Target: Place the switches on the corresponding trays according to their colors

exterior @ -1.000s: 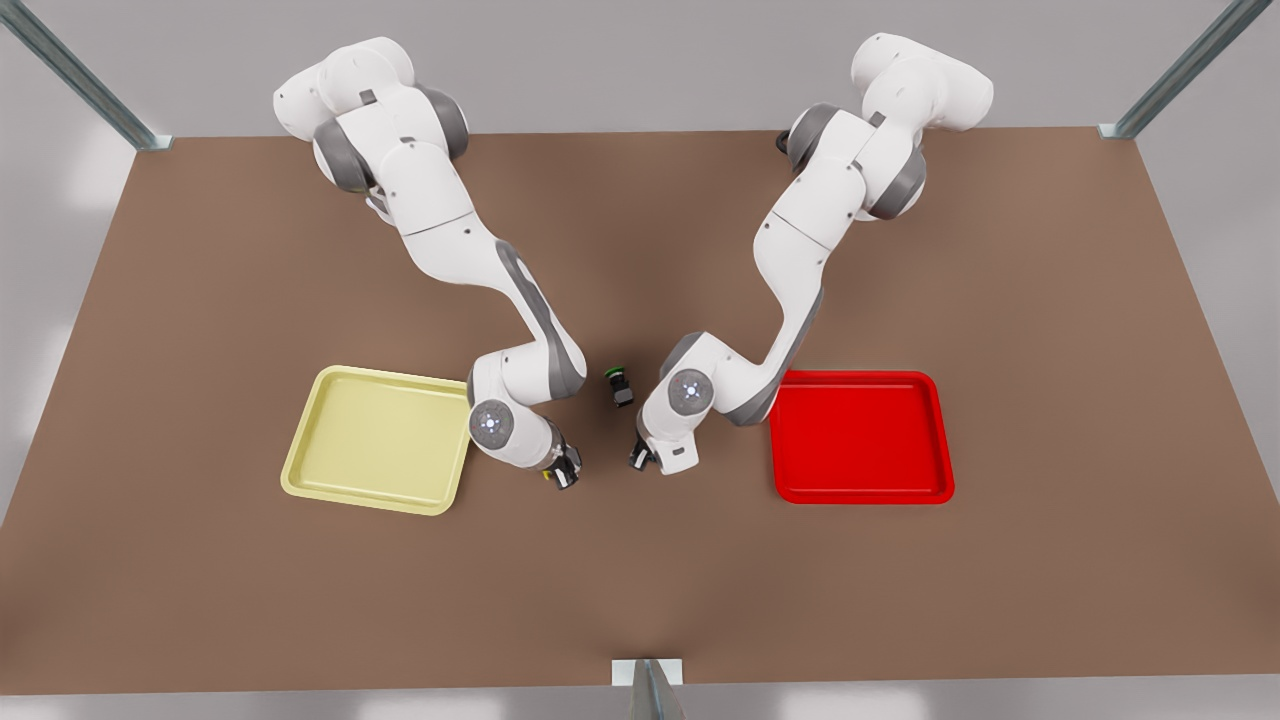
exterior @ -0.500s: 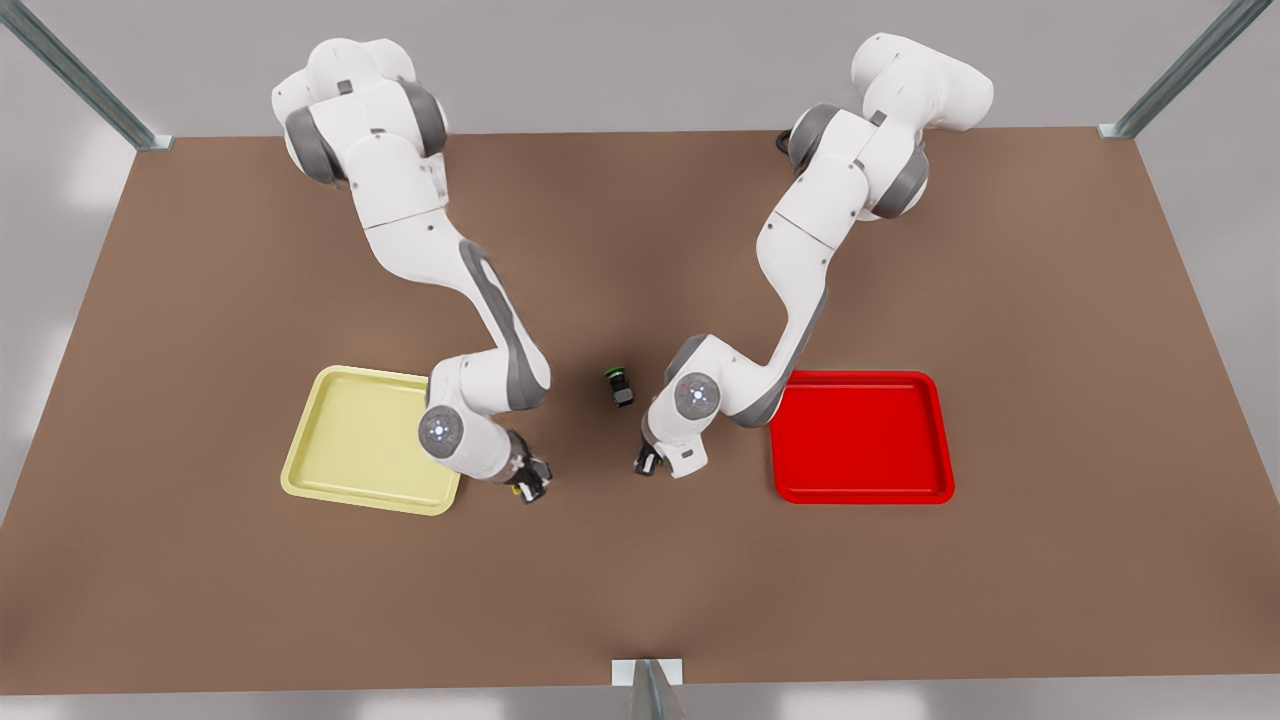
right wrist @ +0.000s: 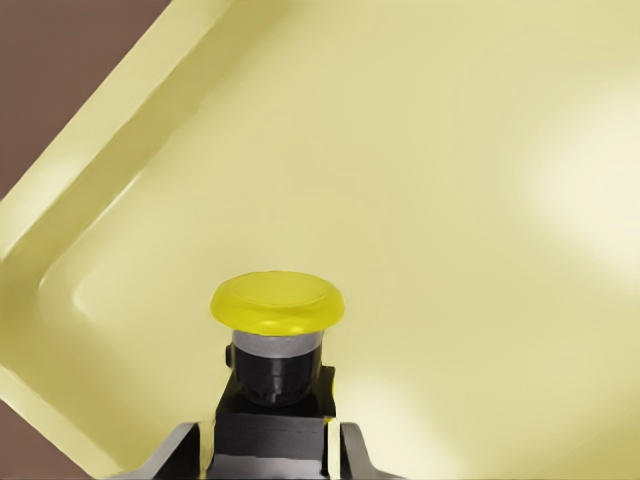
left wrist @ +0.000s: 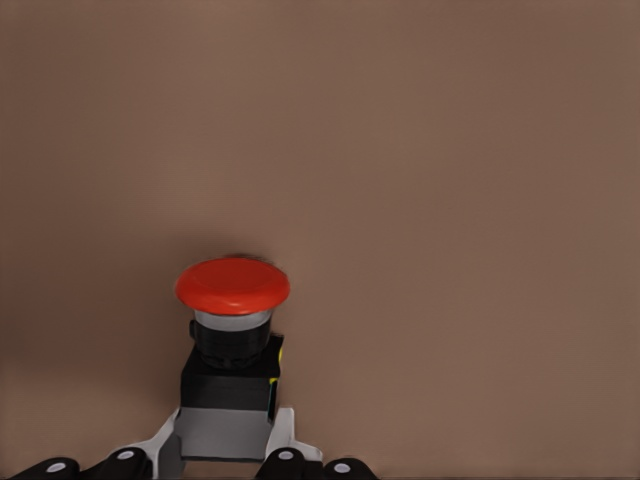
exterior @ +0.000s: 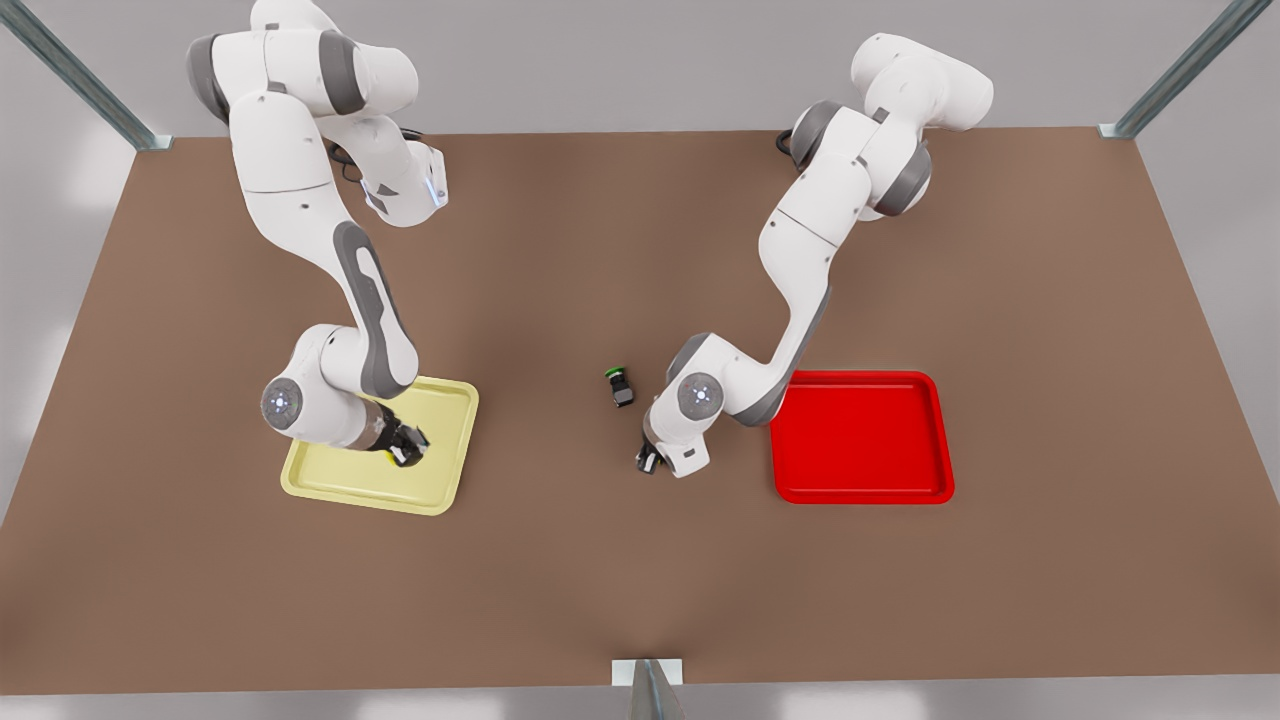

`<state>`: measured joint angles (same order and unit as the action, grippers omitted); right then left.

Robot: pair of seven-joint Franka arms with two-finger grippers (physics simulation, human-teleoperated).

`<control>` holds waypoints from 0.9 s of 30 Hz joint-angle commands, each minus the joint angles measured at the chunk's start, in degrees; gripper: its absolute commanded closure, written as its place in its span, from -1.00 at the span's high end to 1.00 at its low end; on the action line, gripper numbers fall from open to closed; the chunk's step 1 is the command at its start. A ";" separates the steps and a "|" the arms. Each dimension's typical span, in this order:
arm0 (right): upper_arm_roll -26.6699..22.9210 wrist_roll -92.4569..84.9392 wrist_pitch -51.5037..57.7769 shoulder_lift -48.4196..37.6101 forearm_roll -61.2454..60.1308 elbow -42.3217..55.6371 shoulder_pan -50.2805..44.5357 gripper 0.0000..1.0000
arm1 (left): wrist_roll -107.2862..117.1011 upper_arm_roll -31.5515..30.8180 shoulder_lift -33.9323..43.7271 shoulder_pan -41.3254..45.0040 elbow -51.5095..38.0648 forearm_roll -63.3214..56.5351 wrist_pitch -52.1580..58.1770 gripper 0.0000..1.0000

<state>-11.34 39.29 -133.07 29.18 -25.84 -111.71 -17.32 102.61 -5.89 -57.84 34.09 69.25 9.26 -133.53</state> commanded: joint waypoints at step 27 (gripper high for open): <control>-0.09 -39.90 30.05 -6.33 22.14 23.73 -0.52 1.00 | -75.35 6.59 16.70 -24.59 7.30 -1.08 28.59 -0.16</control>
<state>-11.20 -0.47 -99.44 22.84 -1.91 -84.95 -18.18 21.34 2.07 -40.93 9.39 76.45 3.73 -104.28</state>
